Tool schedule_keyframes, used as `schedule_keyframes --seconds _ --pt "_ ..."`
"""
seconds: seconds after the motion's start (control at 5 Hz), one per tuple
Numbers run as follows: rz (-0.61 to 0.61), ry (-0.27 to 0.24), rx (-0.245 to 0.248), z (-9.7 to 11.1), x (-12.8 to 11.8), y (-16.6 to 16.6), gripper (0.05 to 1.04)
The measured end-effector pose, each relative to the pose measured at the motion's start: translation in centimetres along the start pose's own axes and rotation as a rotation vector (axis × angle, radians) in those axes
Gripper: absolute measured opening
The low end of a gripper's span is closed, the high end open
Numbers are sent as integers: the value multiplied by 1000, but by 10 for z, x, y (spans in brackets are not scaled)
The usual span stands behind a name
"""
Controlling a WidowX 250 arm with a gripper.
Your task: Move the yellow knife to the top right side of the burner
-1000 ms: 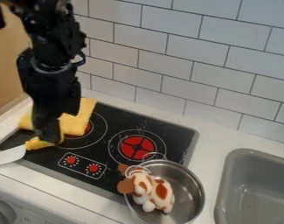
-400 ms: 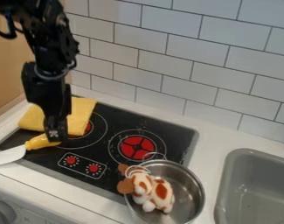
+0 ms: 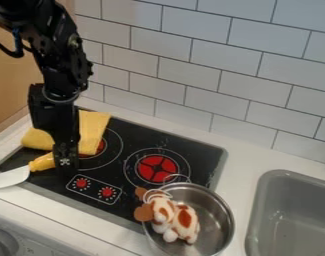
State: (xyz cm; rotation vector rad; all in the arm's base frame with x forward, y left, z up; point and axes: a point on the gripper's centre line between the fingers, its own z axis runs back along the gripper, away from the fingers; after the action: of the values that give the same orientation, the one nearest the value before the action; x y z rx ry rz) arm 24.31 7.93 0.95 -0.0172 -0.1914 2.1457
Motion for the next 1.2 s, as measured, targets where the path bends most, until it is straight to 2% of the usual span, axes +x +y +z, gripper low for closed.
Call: schedule_keyframes --seconds 0.2,0.4,0.6,0.8,1.2 --pt "-20 -1 21 -4 -1 3 999" --pt "-34 0 25 -5 -1 4 948" --pt "-60 1 45 -5 -1 7 642" --pt "-96 2 54 -4 -4 10 473" --pt "-150 27 27 10 -7 14 472"
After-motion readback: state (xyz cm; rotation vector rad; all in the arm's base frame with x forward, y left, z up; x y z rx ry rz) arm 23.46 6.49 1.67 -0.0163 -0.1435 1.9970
